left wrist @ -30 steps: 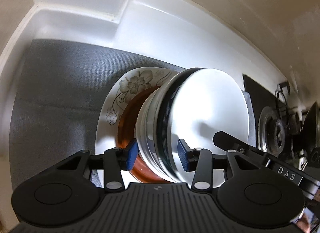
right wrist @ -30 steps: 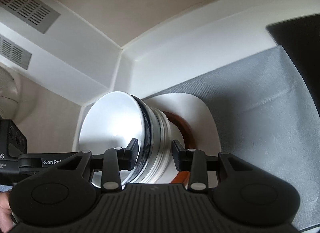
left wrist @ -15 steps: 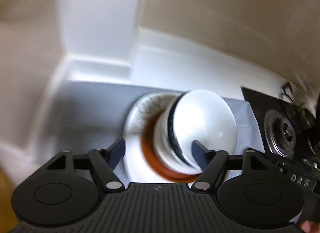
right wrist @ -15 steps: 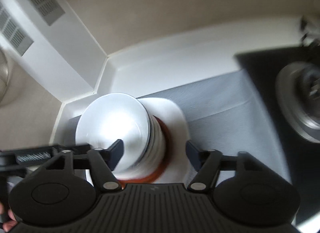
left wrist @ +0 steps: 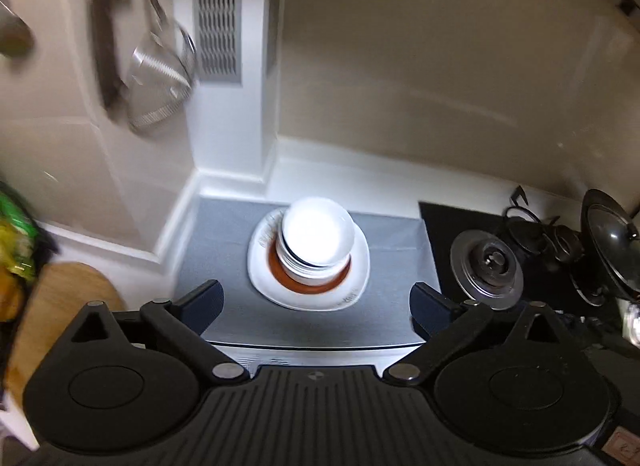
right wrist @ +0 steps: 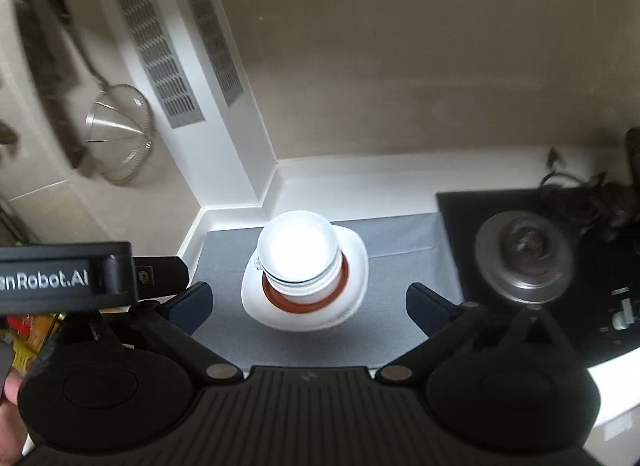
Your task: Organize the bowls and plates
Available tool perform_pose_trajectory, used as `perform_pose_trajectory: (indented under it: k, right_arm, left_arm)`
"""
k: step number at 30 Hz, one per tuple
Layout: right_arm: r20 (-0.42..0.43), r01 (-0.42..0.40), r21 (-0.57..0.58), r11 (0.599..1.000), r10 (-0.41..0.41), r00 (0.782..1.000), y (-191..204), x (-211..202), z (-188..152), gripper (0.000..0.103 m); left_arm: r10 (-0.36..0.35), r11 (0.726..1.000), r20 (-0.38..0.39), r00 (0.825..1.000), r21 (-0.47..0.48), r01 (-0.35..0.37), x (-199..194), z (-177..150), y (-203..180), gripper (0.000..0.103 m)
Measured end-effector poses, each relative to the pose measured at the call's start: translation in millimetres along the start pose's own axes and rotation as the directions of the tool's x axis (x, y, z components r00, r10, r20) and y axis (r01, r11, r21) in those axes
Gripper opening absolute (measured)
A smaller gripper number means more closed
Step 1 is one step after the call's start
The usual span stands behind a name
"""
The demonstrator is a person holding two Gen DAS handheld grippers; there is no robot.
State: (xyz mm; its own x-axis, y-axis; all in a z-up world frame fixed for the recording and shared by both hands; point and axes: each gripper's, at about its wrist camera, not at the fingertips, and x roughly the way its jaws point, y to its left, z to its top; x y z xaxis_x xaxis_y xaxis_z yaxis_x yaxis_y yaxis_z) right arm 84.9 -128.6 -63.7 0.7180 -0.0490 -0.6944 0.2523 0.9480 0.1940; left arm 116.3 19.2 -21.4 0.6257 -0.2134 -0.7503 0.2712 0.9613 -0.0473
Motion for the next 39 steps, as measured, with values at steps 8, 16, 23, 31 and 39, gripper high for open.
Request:
perform_pose_trajectory:
  k: [8,16,23,31,39]
  right_arm:
    - [-0.015,0.033,-0.021,0.999,-0.033,0.999,-15.2,-90.3,-31.4,0.103]
    - [-0.036,-0.001,-0.007,1.0,0.001,0.999,-30.3,-123.5,-50.6,0.103]
    - [-0.046,-0.012,0.006,1.0,0.012,0.999,-40.2,-131.4,-57.7,0.103]
    - [-0.05,-0.009,-0.01,1.0,0.009,0.999,-46.0,-135.2,-57.9,0.103]
    - [-0.056,-0.004,-0.004,1.0,0.004,0.998,-51.4,-135.3,-58.2,0.103]
  left_arm:
    - [0.173,0.981,0.084,0.981,0.073,-0.179,-87.9,-44.3,-52.0,0.1]
    - [0.204,0.976,0.08,0.976,0.065,-0.21,-113.5,-64.1,-71.7,0.1]
    - [0.212,0.975,0.077,0.974,0.058,-0.217,-118.8,-70.7,-81.6,0.1]
    - [0.215,0.974,0.064,0.975,0.064,-0.219,-120.9,-72.1,-87.0,0.1]
    - [0.222,0.971,0.055,0.974,0.075,-0.226,-118.7,-70.8,-91.5,0.1]
